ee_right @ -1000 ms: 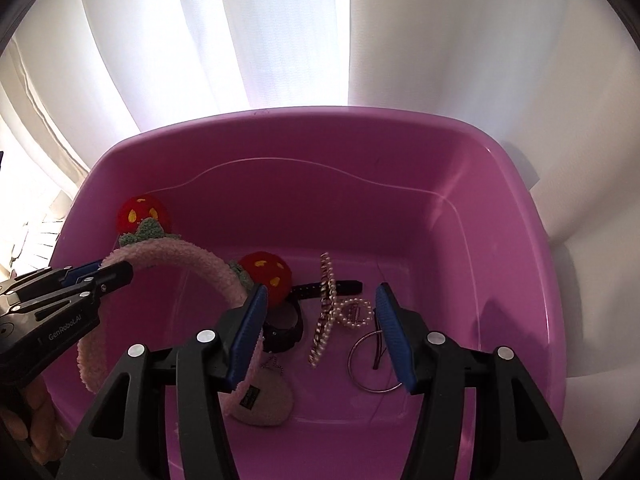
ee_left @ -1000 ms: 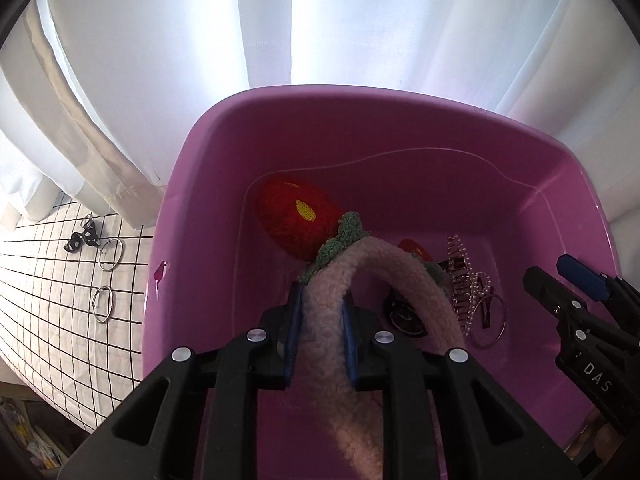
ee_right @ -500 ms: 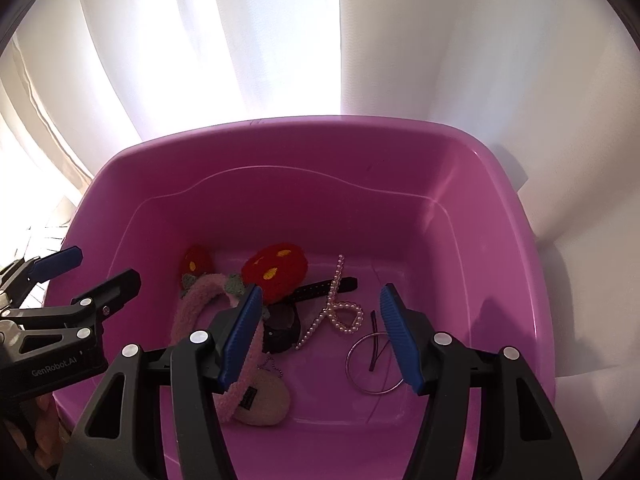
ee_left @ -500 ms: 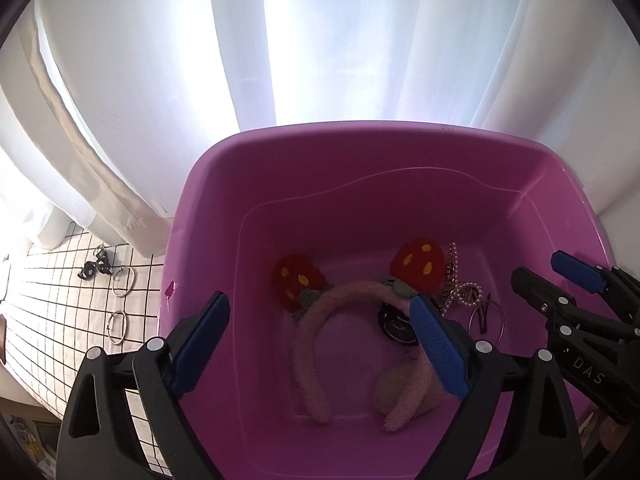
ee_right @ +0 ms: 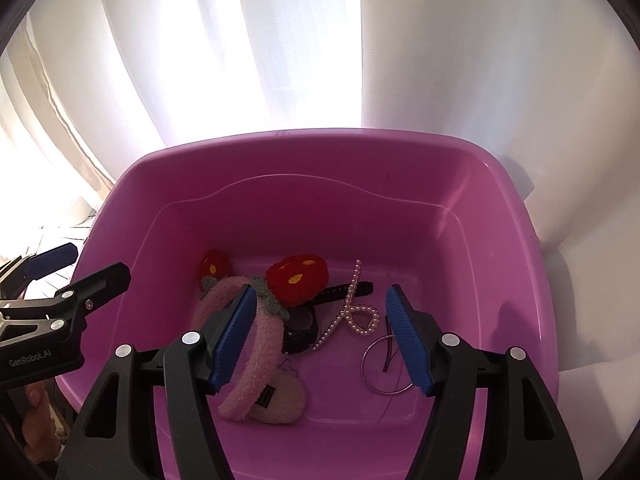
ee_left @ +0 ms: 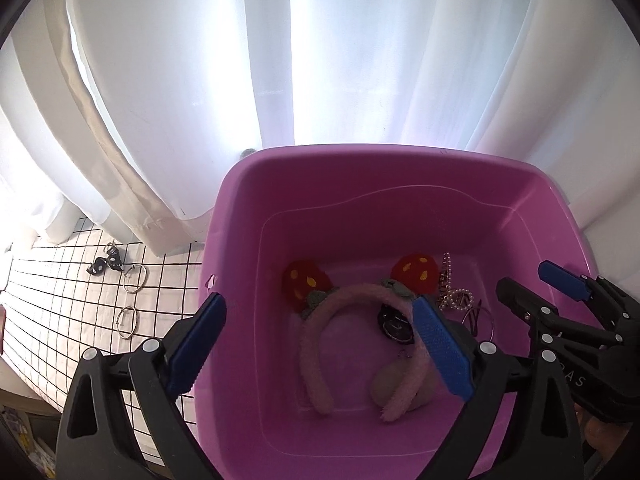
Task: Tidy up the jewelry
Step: 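Withdraw both open tools from the basin back over the table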
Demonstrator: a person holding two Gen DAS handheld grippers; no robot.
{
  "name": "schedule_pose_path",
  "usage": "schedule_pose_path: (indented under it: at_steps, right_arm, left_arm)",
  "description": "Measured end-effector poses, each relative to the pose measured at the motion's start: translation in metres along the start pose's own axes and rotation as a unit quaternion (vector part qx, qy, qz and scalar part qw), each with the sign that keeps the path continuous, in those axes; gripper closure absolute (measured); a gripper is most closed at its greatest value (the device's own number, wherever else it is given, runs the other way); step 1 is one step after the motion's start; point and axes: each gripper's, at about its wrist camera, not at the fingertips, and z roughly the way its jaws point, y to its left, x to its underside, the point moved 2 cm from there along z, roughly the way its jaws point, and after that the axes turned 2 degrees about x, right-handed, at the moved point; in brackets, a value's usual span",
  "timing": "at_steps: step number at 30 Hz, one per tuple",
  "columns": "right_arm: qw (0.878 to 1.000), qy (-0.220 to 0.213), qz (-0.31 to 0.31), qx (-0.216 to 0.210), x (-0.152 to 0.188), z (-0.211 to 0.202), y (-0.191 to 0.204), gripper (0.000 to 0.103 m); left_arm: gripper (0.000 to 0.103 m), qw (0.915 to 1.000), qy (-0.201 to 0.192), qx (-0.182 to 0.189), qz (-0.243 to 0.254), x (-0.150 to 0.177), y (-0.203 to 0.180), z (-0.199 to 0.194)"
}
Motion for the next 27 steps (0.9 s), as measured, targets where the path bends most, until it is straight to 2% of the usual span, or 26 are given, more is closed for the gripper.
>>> schedule_pose_path:
  at_steps: [5, 13, 27]
  right_arm:
    - [1.000, 0.001, 0.003, -0.007, 0.003, -0.004, 0.006, 0.035]
    - [1.000, -0.007, 0.003, -0.012, 0.005, -0.014, 0.029, 0.035]
    - [0.998, -0.048, -0.013, -0.030, -0.009, -0.037, 0.113, 0.034]
  left_arm:
    - [0.009, 1.0000, -0.008, -0.002, 0.000, 0.001, 0.008, -0.009]
    - [0.008, 0.9997, -0.021, -0.006, -0.014, 0.004, 0.039, -0.026]
    - [0.008, 0.9976, -0.055, -0.020, -0.036, 0.001, 0.127, -0.067]
